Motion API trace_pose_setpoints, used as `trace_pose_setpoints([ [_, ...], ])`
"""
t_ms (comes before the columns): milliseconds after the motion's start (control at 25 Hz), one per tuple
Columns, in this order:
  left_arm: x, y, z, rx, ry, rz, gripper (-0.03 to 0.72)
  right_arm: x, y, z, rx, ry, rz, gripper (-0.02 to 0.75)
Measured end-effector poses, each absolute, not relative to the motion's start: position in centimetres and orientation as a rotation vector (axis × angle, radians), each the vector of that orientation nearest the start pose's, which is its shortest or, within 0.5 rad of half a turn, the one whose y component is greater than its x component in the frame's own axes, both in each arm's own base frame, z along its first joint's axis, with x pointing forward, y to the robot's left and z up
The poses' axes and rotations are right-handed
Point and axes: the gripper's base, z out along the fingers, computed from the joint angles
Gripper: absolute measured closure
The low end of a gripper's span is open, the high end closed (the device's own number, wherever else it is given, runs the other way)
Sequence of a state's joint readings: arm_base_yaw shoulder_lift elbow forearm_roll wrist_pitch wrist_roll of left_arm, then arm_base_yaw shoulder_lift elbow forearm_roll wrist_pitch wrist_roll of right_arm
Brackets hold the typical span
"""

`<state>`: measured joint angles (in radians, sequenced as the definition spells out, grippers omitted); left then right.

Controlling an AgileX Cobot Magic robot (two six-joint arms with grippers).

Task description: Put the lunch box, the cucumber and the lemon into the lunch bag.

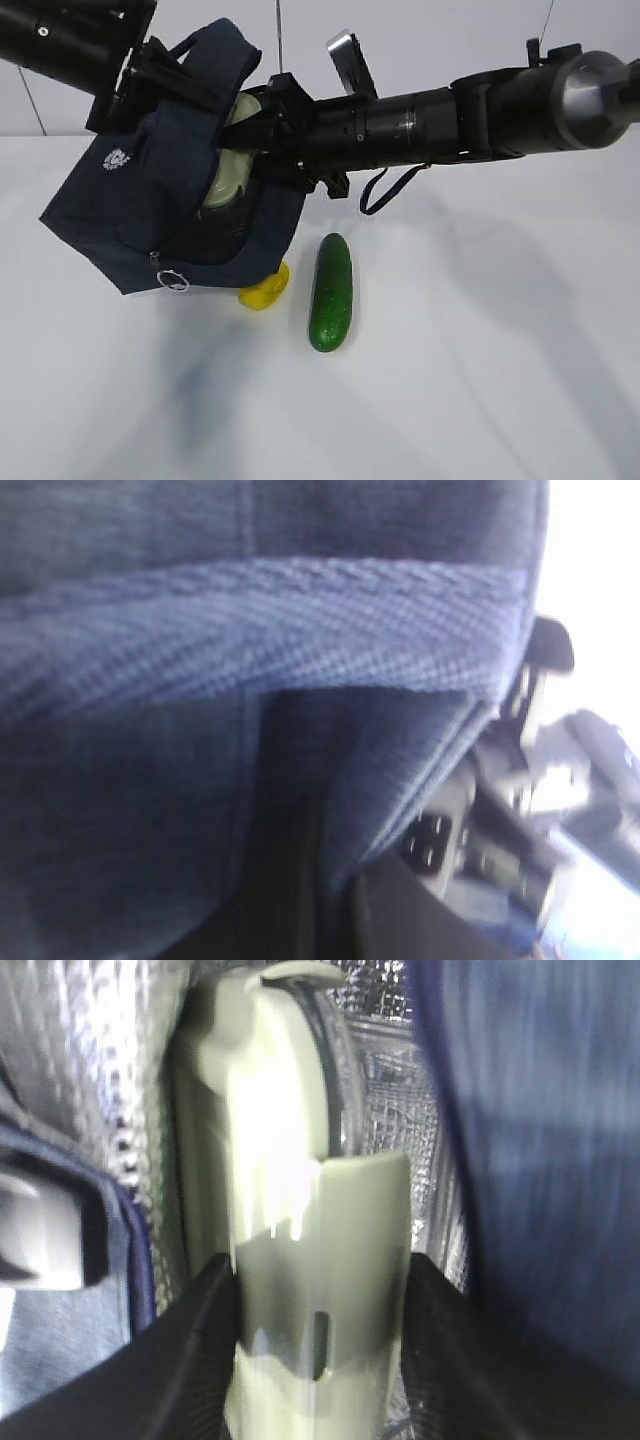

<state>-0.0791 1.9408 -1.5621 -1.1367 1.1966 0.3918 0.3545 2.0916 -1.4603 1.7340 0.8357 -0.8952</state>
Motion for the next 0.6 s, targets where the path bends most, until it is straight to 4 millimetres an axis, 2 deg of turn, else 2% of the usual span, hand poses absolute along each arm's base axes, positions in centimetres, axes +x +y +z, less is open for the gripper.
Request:
trace_pose_setpoints([
  [280, 40.7, -9.9, 26.7, 0.010, 2.522, -1.476, 0.703, 41.2, 23.8, 20.6, -0.031, 2.191, 1.572, 0.381],
  [600, 41.0, -8.6, 26.6, -0.035, 2.512, -1.463, 0.703, 41.1, 24.7, 19.5, -0.018, 2.215, 1.585, 0.381],
])
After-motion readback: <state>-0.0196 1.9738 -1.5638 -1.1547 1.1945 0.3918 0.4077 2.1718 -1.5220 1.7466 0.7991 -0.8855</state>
